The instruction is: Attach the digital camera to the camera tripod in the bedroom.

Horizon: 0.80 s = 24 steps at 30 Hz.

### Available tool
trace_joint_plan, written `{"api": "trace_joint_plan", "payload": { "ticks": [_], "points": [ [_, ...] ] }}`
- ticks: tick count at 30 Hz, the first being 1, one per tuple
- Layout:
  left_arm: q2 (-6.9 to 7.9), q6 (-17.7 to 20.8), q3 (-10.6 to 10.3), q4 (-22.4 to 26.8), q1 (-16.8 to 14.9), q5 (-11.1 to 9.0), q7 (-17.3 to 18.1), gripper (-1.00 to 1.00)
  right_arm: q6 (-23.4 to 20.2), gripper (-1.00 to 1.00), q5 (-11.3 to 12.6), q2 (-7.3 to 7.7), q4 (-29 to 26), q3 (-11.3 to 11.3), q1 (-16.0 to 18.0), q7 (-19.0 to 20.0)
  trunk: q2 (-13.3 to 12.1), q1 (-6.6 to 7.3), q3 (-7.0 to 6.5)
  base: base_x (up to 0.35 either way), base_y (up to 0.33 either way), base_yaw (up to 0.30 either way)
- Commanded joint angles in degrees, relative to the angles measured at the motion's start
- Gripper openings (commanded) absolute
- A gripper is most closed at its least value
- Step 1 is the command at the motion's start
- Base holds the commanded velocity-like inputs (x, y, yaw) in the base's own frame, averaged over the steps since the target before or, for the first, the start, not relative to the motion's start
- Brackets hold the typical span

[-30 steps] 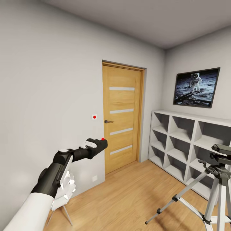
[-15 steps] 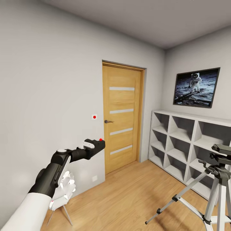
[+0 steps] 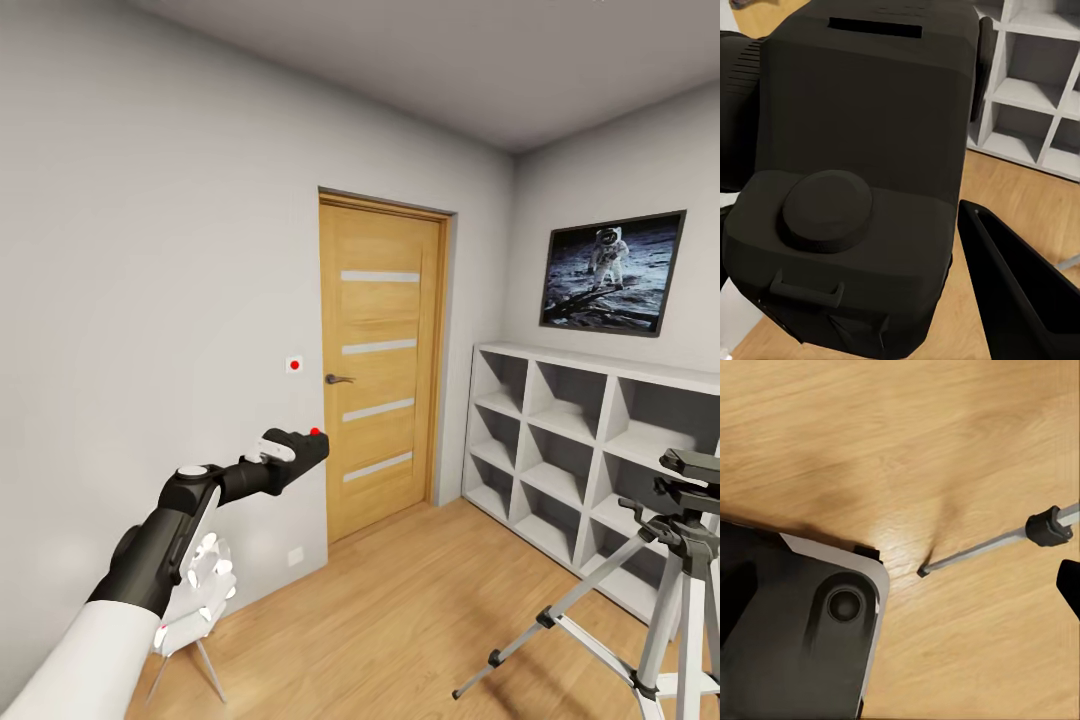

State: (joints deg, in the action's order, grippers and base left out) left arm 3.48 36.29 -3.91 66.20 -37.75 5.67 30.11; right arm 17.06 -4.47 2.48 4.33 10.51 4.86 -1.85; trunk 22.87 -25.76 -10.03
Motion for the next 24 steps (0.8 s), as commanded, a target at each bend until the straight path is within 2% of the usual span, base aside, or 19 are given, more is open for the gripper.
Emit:
{"api": "trace_joint_plan", "payload": {
  "ticks": [1,2,7,10,15,24],
  "points": [
    [0.03,0.0,0.0,0.0,0.0,0.6,0.5,-1.00,0.3,1.00,-0.5,-0.01,0.2,0.0,0.1,0.7,0.1,-0.02,0.03,0.000,0.000,0.000],
    [0.03,-0.1,0.0,-0.6,0.0,0.6,0.5,-1.00,0.3,1.00,-0.5,-0.01,0.2,0.0,0.0,2.3,0.1,-0.02,0.06,0.000,0.000,0.000],
    [0.06,-0.8,0.0,-2.5,0.0,0.6,0.7,-1.00,0.2,1.00,-0.5,-0.02,0.2,0.0,0.0,4.5,0.1,-0.02,0.34,0.000,0.000,0.000],
    [0.14,-2.2,0.1,-2.9,0.0,0.6,0.8,-1.00,0.0,1.00,-0.5,0.00,0.2,0.0,-0.1,4.8,0.1,-0.02,0.59,0.000,0.000,0.000],
    [0.21,-8.4,0.4,-4.3,0.0,0.4,0.5,-1.00,-2.0,1.00,-0.4,0.16,0.2,-0.1,-0.1,4.6,0.1,-0.02,1.03,0.000,0.000,0.000],
    [0.15,-9.5,0.2,-6.2,0.0,0.5,0.8,-1.00,-2.3,1.00,-0.4,0.16,0.2,-0.3,-0.1,4.6,0.1,-0.02,1.88,0.000,0.000,0.000]
  ]
}}
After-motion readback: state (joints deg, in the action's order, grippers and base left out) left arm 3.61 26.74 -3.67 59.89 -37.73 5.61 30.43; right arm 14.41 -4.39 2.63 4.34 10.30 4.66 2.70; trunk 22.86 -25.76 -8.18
